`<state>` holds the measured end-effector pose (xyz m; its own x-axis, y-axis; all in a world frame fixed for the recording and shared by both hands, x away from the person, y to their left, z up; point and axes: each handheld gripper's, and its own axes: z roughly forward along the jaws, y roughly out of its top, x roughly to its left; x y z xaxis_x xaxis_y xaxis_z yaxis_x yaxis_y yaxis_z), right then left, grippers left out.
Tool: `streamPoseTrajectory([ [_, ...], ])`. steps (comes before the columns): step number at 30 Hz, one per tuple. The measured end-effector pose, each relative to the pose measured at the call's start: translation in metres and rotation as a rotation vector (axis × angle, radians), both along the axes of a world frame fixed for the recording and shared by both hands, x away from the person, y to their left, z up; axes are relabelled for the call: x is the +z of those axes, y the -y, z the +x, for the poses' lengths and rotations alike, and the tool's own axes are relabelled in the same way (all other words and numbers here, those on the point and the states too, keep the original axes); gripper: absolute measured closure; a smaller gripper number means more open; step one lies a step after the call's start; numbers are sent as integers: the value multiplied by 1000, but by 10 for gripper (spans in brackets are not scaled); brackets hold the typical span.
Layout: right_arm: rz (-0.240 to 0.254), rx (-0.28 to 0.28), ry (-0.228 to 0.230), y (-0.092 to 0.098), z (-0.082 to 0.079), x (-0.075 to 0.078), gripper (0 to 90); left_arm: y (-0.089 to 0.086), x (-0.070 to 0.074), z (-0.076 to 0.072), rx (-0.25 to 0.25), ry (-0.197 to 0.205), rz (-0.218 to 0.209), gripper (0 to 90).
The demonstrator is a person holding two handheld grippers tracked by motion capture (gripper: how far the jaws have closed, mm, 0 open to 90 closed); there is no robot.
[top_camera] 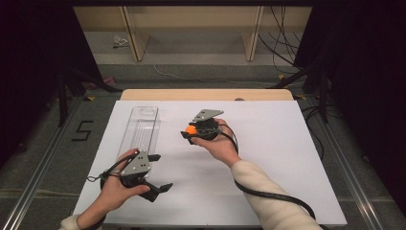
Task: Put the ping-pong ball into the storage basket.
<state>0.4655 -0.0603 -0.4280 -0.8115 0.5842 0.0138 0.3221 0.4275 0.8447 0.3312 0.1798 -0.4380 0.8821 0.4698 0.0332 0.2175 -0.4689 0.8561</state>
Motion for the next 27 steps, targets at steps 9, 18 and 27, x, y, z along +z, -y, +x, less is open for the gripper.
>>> streamPoseTrajectory([
  [9, 3, 14, 3, -9, 2, 7, 514, 1, 0, 0, -5, -2, 1, 0],
  [18, 5, 20, 9, -18, 5, 11, 515, 0, 0, 0, -6, -2, 1, 0],
  [27, 4, 23, 11, -22, 7, 13, 514, 0, 0, 0, -5, -1, 1, 0],
])
